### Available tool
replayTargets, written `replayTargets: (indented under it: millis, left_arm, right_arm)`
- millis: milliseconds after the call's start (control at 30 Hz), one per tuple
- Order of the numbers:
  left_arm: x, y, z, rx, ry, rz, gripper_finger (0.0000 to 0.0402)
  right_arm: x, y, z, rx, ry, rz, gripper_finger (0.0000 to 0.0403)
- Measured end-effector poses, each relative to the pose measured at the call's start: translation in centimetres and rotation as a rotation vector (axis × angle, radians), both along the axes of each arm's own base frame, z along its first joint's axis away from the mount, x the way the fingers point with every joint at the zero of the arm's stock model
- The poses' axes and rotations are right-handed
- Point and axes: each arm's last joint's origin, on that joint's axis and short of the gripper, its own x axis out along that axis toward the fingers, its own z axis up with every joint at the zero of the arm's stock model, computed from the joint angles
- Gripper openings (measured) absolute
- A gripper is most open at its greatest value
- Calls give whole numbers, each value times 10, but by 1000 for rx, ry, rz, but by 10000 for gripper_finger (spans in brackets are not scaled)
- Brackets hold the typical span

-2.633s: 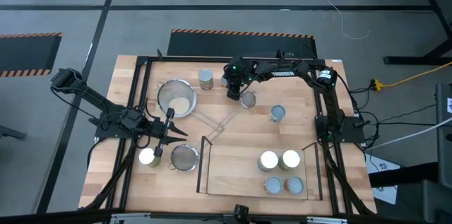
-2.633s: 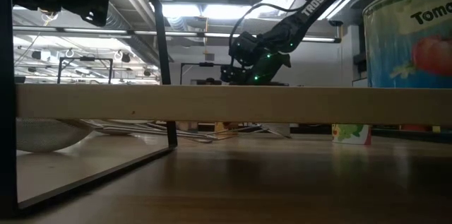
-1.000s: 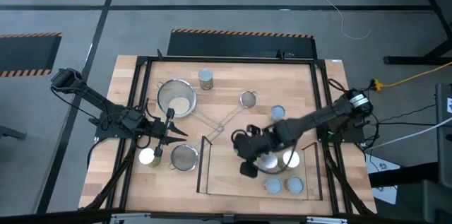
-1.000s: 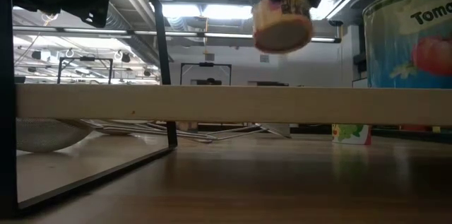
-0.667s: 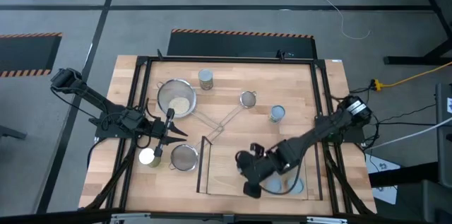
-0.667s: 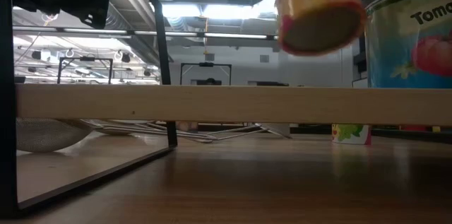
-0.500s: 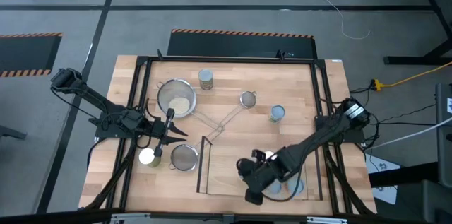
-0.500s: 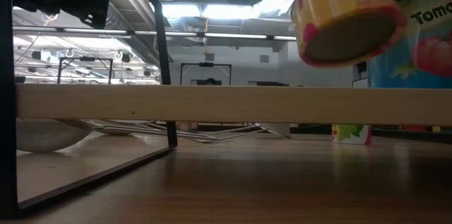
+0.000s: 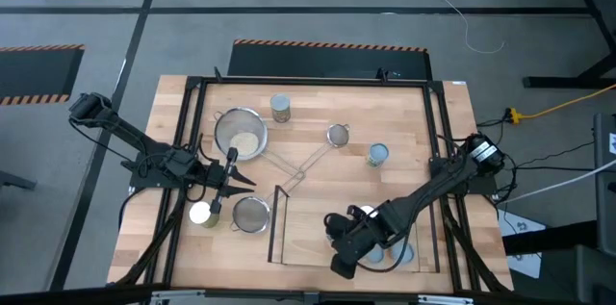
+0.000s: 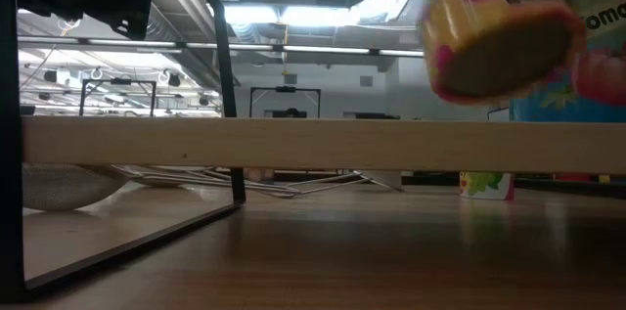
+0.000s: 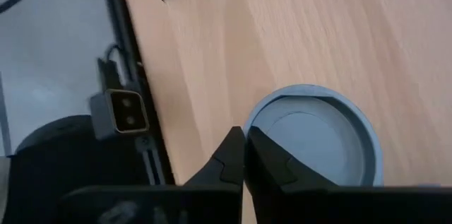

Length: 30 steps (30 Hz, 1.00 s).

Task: Pick and place cans onto a shelf
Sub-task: Put the canned pineapple rings on the shelf

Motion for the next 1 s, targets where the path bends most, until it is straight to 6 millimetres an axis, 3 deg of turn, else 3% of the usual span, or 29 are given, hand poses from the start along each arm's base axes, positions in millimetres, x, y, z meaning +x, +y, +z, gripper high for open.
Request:
replayTargets:
  millis: [500,1000]
  left_arm:
    - [0,0,0,2,2,1,69]
    - [0,0,-6,30,58,1,69]
  right_arm:
    - [-2,7,-5,75,-15,37,8]
    - [-6,16,-10,-59,-82,87,13]
